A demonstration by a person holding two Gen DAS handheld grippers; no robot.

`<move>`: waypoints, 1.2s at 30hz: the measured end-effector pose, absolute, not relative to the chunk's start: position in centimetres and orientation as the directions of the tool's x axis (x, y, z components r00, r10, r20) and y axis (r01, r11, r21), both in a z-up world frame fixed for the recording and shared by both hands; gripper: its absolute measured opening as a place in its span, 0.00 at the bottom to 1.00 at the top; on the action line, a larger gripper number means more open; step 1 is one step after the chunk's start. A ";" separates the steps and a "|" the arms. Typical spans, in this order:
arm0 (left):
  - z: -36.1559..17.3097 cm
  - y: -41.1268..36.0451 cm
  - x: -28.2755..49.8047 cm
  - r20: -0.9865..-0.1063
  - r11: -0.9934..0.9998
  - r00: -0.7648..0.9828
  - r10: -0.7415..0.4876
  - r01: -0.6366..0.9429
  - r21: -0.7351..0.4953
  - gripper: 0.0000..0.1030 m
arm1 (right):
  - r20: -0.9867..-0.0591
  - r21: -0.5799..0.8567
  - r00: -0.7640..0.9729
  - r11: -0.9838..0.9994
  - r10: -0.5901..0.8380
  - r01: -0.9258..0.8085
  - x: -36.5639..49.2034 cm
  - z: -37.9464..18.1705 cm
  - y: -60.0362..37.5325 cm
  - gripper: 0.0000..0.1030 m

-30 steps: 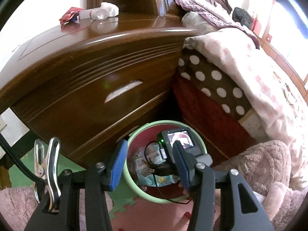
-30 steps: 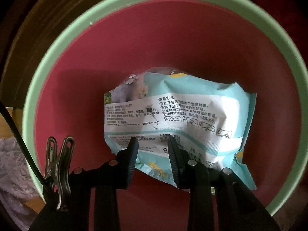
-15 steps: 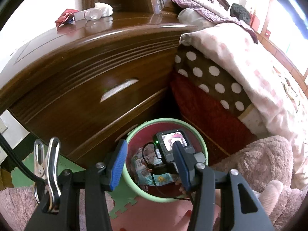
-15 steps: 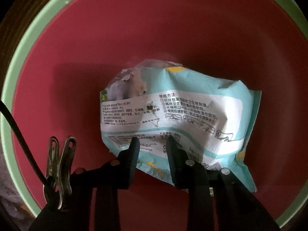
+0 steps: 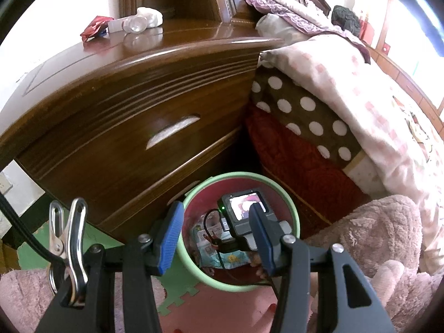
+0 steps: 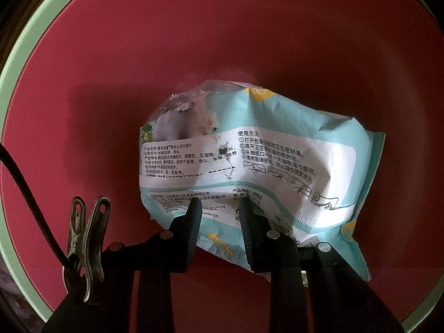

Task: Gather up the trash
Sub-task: 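Lower the right tool into the bucket and press the package down, then raise both tools from the bucket back toward the nightstand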

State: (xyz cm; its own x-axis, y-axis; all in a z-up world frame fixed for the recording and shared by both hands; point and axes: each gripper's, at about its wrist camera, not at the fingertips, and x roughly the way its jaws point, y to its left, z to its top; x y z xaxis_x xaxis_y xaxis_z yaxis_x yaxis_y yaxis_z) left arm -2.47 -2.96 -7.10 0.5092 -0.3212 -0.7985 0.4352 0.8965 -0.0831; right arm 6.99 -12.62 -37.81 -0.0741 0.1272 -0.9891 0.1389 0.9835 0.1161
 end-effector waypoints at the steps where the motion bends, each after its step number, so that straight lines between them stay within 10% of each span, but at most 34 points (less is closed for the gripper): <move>1: -7.0 -3.0 -2.5 -0.798 0.897 0.510 -0.320 0.436 -0.081 0.50 | -0.989 0.113 -0.076 0.984 0.125 0.137 7.1 -38.0 -12.5 0.27; 36: -2.7 -2.4 -4.7 -0.766 0.915 0.567 -0.303 0.399 -0.067 0.50 | -0.973 0.212 0.138 0.951 0.185 0.224 3.1 -25.6 -15.5 0.44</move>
State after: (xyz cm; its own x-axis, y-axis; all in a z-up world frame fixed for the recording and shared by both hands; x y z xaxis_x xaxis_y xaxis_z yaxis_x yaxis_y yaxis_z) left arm -4.72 -2.36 -2.74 0.5671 -0.3035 -0.7657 0.3988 0.9146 -0.0671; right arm 3.14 -15.52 -25.59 0.1376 0.1849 -0.9731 0.2245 0.9510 0.2124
